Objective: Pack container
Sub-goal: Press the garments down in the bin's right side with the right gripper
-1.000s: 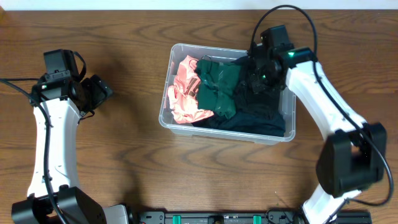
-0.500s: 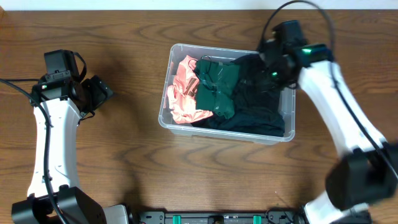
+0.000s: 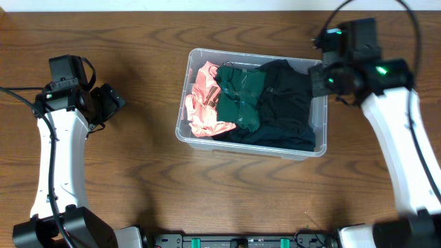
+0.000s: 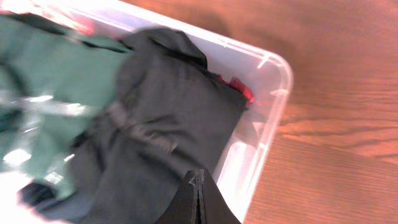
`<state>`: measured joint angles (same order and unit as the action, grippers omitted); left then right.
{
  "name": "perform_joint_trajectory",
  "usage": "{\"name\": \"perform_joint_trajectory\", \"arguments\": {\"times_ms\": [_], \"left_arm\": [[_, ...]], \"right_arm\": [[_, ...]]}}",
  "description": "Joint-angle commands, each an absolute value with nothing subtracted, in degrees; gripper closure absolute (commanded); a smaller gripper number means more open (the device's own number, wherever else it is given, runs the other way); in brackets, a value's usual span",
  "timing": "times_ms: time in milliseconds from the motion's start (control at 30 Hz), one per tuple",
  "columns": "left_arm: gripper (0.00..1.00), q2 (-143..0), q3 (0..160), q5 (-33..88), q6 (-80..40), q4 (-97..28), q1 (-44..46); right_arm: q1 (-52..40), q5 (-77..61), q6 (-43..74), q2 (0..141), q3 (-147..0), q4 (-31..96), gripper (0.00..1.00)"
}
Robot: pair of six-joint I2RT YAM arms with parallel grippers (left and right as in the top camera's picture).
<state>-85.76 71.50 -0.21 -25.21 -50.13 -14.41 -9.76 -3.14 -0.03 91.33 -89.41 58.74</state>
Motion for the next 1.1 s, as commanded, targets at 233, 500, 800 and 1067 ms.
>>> {"name": "perform_joint_trajectory", "arguments": {"times_ms": [233,500,800,1067], "left_arm": [[0.02,-85.7,72.1,-0.4,-24.5,-50.4,-14.5],[0.02,-85.7,72.1,-0.4,-24.5,-50.5,-14.3],[0.02,-85.7,72.1,-0.5,-24.5,-50.5,-14.3],[0.02,-85.7,72.1,-0.5,-24.5,-50.6,-14.3]], "right_arm": [[-8.5,-0.3,0.2,109.4,-88.8,48.3,0.99],[-8.5,0.2,-0.6,117.4,-88.8,39.9,0.99],[-8.6,1.8,-0.8,116.8,-90.8,35.5,0.99],[-9.6,1.9,-2.4,115.5,-94.7,40.2,0.95]]}}
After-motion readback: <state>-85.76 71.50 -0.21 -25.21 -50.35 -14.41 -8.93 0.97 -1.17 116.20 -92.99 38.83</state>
